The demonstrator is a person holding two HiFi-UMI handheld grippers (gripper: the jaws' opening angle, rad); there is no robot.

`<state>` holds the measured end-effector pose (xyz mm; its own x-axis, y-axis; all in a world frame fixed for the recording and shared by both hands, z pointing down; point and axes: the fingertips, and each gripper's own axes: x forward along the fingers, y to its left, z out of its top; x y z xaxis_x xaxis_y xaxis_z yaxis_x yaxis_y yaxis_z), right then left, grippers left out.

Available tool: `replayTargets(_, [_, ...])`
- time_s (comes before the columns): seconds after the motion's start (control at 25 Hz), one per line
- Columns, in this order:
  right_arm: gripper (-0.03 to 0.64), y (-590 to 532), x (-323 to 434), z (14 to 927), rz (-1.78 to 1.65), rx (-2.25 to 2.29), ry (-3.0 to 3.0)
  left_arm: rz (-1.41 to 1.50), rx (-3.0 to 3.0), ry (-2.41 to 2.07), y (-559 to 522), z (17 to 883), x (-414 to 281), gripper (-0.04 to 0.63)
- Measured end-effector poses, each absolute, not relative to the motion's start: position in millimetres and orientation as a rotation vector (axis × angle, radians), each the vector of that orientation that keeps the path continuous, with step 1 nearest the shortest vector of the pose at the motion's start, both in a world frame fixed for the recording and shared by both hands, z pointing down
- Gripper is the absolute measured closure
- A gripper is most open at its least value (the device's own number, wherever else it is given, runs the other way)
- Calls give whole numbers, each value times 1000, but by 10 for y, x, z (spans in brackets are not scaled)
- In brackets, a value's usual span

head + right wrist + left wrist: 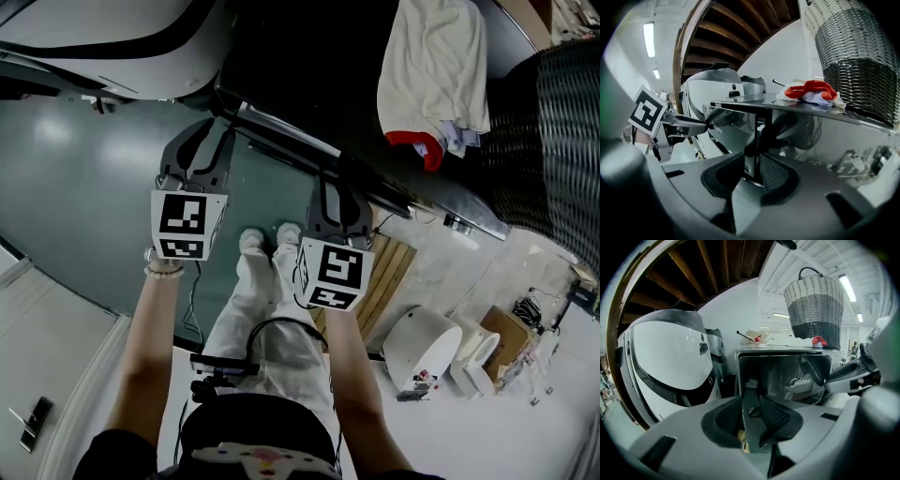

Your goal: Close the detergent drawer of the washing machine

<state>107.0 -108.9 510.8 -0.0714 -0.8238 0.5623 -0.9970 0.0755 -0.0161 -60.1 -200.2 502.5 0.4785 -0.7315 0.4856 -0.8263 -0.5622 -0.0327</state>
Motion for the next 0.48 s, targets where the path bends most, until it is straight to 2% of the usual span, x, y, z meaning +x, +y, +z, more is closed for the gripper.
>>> replayTargets(0.48, [511, -1155, 1186, 5122, 610, 1872, -1890, 689, 2516, -1373, -2135, 5018, -567, 451])
